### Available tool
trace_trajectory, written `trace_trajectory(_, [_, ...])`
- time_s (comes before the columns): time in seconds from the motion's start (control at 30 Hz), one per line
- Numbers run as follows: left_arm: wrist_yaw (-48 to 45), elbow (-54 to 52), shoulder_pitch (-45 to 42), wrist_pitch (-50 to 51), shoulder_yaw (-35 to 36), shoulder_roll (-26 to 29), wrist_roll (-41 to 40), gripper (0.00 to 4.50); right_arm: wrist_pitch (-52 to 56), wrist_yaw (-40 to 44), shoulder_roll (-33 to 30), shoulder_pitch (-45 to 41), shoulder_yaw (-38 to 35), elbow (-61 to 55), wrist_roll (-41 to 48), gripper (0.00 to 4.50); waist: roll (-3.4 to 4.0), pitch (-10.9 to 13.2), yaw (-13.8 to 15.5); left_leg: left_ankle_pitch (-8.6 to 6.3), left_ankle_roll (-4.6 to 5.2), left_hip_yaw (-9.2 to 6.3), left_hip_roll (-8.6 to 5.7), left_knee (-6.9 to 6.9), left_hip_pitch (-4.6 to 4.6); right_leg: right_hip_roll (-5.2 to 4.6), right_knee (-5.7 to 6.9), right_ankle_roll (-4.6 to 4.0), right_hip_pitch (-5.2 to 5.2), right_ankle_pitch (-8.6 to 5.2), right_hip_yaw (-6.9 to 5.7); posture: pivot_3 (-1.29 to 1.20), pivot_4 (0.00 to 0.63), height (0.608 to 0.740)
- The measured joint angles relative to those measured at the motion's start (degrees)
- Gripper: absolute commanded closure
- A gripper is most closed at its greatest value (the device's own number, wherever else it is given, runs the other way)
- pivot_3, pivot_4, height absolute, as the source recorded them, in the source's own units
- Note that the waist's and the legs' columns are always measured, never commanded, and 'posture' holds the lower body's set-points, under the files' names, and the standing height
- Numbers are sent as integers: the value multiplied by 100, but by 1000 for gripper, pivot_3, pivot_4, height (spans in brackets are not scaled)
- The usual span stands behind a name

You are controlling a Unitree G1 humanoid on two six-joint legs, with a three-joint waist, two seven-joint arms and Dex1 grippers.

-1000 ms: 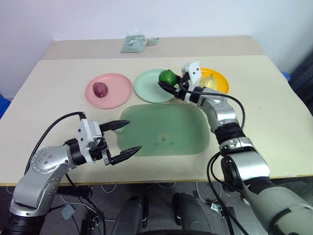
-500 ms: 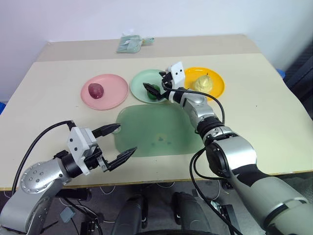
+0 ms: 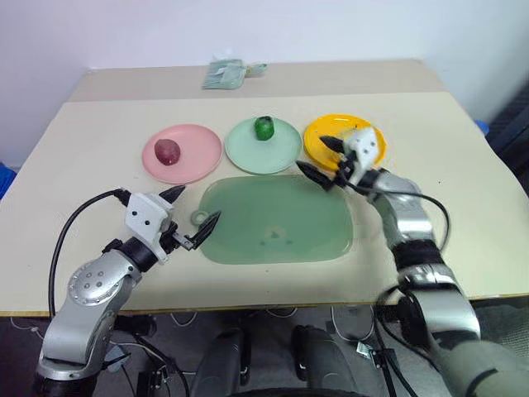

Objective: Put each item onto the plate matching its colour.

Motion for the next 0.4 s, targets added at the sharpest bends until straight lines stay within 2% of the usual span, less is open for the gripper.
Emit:
trace_trajectory(0.1, [-116, 97, 120, -136, 30, 33, 91, 0, 806, -16, -591, 1442, -195, -1726, 237, 21, 0, 0, 31, -1, 2, 1, 0, 8, 0, -6, -7, -18, 7, -11, 1, 0, 150, 740])
trace_trajectory(0.27, [-316, 118, 293, -253, 102, 14, -18, 0, 1490, -128, -1217, 2897, -883, -3223, 594, 21, 1, -2, 15, -1, 3, 5, 2, 12, 4, -9, -12, -22, 12, -15, 4, 0, 150, 740])
trace_trajectory(0.4, [-545, 365, 341, -475, 131, -2, -84, 0, 1695, -260, -1335, 3393, -1297, -3728, 790, 21, -2, -3, 16, -1, 4, 6, 3, 14, 4, -8, -13, -22, 14, -15, 2, 0, 150, 740])
